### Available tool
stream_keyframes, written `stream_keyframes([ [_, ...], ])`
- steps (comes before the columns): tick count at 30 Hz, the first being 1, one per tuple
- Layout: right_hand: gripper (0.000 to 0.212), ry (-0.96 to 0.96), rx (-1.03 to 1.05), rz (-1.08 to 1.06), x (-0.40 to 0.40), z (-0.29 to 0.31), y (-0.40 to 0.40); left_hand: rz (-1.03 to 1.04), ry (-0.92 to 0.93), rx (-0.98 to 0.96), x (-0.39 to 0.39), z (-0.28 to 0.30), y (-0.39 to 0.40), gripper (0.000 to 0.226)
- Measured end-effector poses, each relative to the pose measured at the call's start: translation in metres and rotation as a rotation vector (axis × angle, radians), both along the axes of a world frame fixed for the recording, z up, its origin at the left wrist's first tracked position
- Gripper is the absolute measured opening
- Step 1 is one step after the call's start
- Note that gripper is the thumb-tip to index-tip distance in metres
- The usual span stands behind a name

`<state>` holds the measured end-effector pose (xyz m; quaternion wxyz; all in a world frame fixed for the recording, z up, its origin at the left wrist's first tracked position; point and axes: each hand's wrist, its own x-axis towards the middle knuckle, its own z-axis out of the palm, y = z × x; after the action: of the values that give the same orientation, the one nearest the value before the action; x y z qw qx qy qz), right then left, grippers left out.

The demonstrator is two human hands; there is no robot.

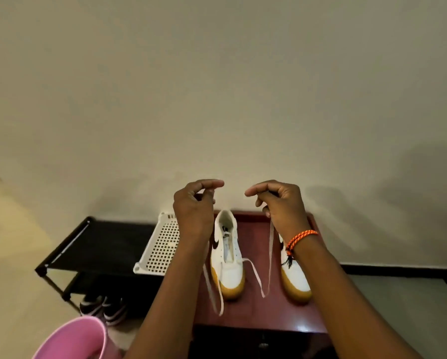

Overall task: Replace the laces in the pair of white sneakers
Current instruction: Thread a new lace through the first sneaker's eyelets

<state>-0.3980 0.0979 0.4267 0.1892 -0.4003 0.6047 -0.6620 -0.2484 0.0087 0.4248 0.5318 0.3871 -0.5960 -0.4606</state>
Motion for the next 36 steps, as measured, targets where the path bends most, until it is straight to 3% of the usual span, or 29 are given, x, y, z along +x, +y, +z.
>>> stream_keyframes([
  [4, 0.038, 0.074, 0.282, -0.057, -0.012, -0.1, -0.006, -0.025, -0.207, 0.204, -0.005, -0.113, -0.012, 0.035],
  [9, 0.023, 0.271, 0.535, -0.033, -0.018, -0.205, -0.019, -0.087, -0.623, 0.238, -0.007, -0.209, -0.017, 0.021],
  [14, 0.012, 0.558, 0.593, 0.001, -0.016, -0.257, -0.035, -0.085, -0.896, 0.158, -0.016, -0.243, -0.027, 0.037],
  [21, 0.007, 0.712, 0.718, -0.035, -0.008, -0.267, -0.053, -0.03, -1.029, 0.155, -0.022, -0.251, -0.029, 0.036],
  [23, 0.016, 0.632, 0.716, -0.008, -0.008, -0.269, -0.056, -0.01, -1.037, 0.169, -0.022, -0.25, -0.029, 0.033],
  [26, 0.027, 0.291, 0.662, 0.032, -0.011, -0.27, -0.057, 0.002, -1.049, 0.178, -0.022, -0.249, -0.028, 0.032],
  [36, 0.01, -0.229, 0.408, 0.139, -0.027, -0.251, -0.044, 0.032, -1.022, 0.182, -0.024, -0.252, -0.029, 0.025],
])
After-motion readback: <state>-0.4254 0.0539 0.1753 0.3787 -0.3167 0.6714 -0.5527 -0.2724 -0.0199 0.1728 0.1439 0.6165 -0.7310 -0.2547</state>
